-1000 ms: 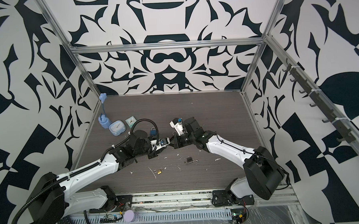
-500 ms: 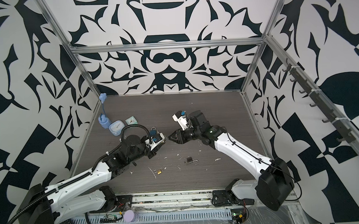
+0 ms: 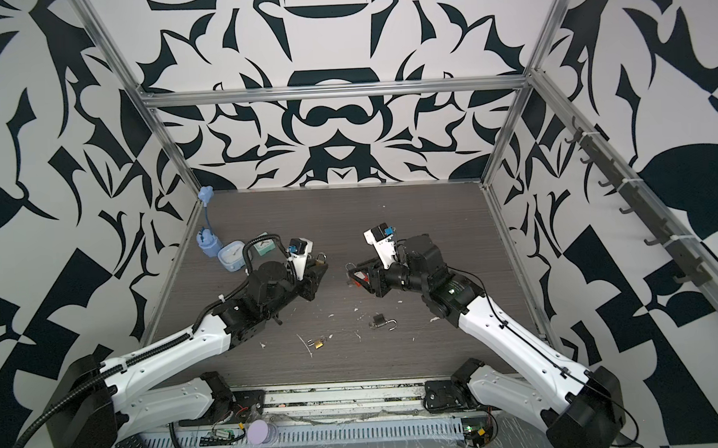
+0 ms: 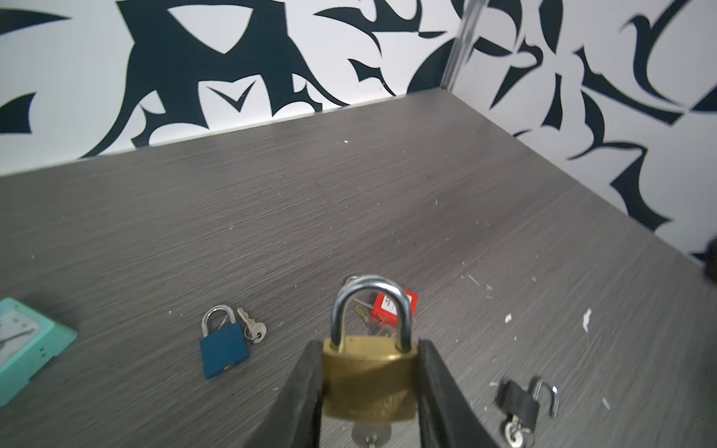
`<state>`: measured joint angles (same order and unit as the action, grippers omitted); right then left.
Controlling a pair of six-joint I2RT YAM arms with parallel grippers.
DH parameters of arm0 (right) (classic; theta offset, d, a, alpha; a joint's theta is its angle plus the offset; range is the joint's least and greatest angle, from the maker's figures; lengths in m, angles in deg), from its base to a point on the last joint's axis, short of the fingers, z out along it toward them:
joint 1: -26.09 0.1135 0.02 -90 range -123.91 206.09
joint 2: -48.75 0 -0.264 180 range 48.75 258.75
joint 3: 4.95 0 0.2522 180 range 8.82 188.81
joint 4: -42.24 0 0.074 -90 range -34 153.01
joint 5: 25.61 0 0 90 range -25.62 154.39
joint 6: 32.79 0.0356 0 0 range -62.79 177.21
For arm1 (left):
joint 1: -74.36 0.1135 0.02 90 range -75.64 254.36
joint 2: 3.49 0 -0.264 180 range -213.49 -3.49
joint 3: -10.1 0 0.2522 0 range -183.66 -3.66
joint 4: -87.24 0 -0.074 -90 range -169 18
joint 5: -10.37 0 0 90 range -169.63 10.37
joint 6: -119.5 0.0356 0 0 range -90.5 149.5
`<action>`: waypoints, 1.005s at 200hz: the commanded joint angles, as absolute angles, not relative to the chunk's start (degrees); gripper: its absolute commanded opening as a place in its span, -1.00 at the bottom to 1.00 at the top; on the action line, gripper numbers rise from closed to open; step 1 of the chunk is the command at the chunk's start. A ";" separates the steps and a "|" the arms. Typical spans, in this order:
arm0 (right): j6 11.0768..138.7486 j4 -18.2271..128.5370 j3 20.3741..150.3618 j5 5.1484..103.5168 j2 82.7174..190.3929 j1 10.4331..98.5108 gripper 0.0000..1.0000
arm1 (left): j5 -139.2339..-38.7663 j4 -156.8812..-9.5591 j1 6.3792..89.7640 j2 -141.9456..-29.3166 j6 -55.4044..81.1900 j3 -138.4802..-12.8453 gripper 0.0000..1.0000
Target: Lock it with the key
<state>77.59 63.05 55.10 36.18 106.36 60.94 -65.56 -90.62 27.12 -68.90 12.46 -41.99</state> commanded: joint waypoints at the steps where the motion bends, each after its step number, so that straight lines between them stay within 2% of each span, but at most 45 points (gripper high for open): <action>1: 77.62 57.30 53.58 36.64 106.77 60.89 -0.22 | -60.31 -85.73 28.41 -69.55 -13.47 -46.70 -1.00; 34: 79.83 54.09 52.27 34.27 109.70 60.82 -0.23 | -67.13 -73.21 32.85 -71.94 -29.43 -52.53 -1.00; 74: 84.81 46.30 51.78 32.74 115.11 61.63 -0.30 | -79.87 -74.42 37.12 -75.52 -39.42 -52.41 -1.00; 96: 85.46 44.46 52.91 33.82 118.63 62.82 -0.31 | -83.42 -75.64 38.04 -78.30 -40.91 -52.52 -1.00; 201: 88.02 39.22 61.05 33.01 132.92 64.54 -0.50 | -85.73 -75.75 39.55 -79.07 -40.51 -52.41 -1.00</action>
<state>87.58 42.66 57.85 33.93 132.37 64.09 -84.86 -75.01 39.16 -79.32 -39.80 -52.15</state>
